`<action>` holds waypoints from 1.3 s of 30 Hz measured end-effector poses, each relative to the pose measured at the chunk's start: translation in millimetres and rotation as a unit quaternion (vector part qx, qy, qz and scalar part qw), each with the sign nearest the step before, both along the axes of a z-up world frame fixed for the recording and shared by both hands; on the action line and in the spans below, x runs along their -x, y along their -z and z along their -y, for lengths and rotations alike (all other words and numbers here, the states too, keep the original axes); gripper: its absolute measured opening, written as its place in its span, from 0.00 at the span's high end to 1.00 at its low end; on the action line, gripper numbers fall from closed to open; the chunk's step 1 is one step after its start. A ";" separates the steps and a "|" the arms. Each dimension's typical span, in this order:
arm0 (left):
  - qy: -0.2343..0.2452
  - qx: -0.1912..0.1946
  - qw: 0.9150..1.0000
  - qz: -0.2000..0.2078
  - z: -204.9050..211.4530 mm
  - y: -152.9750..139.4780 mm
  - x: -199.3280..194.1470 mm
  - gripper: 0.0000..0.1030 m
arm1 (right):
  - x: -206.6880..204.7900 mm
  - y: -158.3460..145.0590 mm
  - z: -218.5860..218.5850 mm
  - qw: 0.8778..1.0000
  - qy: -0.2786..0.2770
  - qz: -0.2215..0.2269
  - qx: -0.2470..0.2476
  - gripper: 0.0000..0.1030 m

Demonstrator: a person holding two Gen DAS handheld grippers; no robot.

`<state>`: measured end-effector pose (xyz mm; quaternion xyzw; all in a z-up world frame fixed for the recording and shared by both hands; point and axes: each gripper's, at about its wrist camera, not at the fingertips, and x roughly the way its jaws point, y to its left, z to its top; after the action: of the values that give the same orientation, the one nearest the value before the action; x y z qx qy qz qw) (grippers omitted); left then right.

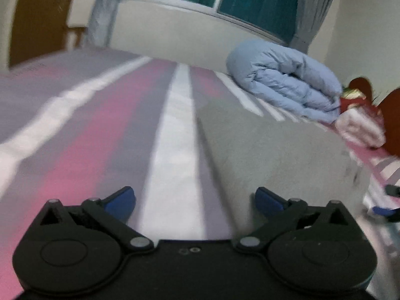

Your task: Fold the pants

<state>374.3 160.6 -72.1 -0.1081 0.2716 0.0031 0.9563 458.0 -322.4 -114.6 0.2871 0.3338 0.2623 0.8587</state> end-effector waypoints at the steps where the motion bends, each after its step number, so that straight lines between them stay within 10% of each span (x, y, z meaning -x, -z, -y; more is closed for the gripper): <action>1: -0.009 -0.008 1.000 -0.006 -1.1 0.3 11.9 0.06 | 11.7 -3.5 1.5 1.000 0.002 0.004 0.015 0.00; 17: -0.028 -0.080 0.996 -0.039 50.7 2.9 170.6 0.06 | 201.3 -14.3 -32.9 0.981 0.004 0.035 0.191 0.00; 39: 0.008 -0.082 0.992 0.099 126.4 -65.6 342.8 0.08 | 424.1 -103.8 -42.8 0.964 0.048 0.207 0.158 0.00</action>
<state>31.4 34.2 -6.5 -0.0268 0.1751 0.0070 0.9842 33.9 -279.6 -10.9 0.1033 0.1714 0.2186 0.9551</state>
